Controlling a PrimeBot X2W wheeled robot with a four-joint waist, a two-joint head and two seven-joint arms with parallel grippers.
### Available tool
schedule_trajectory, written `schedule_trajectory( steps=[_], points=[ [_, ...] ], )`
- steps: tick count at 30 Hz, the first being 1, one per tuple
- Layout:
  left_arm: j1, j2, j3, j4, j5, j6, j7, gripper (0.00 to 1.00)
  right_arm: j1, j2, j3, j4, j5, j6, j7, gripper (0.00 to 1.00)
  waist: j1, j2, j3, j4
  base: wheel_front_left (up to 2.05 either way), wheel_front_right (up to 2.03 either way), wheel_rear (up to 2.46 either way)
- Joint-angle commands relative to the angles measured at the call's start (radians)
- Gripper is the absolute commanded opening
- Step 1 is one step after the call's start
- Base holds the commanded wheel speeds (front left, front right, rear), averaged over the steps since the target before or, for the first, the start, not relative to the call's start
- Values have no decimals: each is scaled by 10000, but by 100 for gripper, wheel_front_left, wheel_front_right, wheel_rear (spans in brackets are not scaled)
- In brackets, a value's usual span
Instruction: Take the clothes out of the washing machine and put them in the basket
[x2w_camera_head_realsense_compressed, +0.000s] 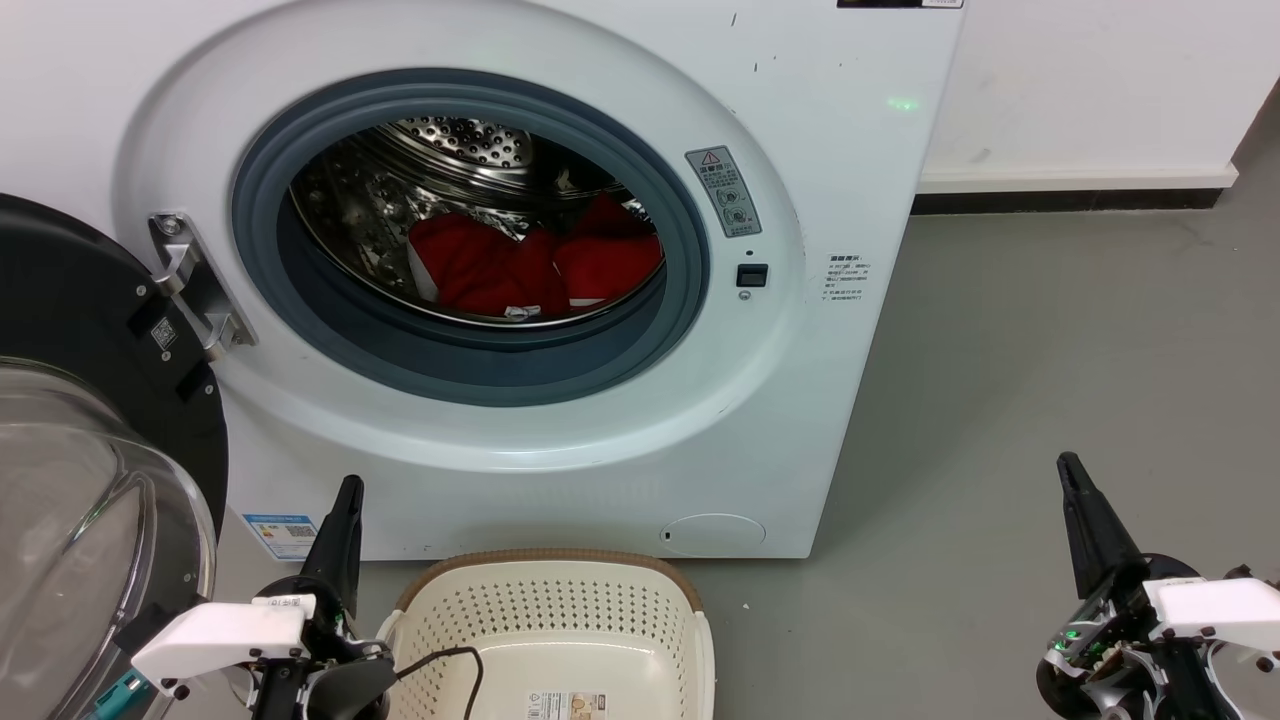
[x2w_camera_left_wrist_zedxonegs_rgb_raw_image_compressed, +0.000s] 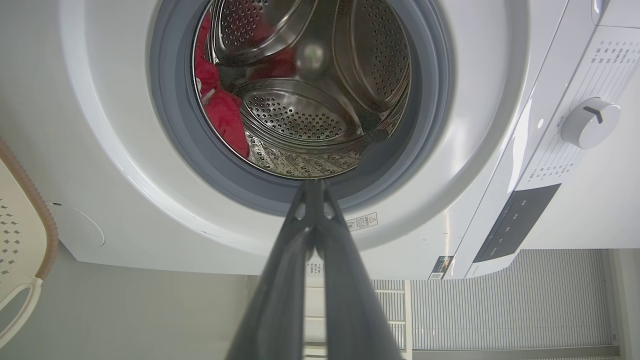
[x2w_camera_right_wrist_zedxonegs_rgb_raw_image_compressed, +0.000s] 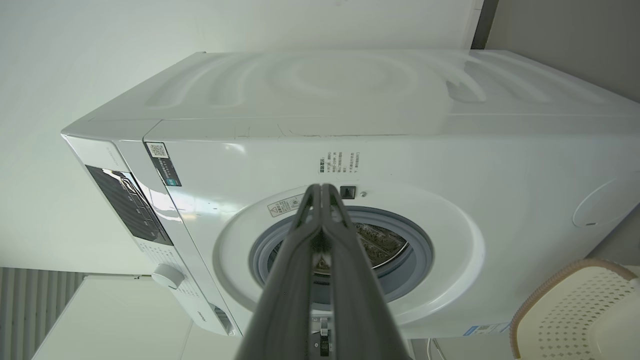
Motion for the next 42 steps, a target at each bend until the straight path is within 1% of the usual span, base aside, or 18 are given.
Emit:
schedule_trajectory(
  steps=[1,18,19,24,29,34,42],
  points=[
    [-69,-25,34,5,36,-31,20,0,-130,27,-2,19,-53,0,12,0,0,-1,0,0,0,0,0],
    [-69,-25,31,5,34,-31,18,0,-130,27,2,19,-50,0,9,0,0,-1,0,0,0,0,0],
    [0,0,0,-1,0,0,-1,100,0,0,0,0,-1,0,-1,100,0,-1,0,0,0,0,0],
    [193,-17,-69,118,67,4,-120,100,208,13,18,198,-69,0,-116,100,0,-1,2,1,0,0,0],
    [241,-17,11,-126,660,31,-377,100,297,13,-63,50,-589,0,-375,100,0,-1,11,4,0,0,0],
    [257,-16,34,-530,1589,188,-621,100,380,12,-83,-374,-1761,0,-618,100,0,-1,31,6,0,0,0],
    [377,-15,-187,-1155,3438,653,-980,100,564,10,32,-1077,-3937,0,-979,100,0,-1,61,0,0,0,0]
  ],
)
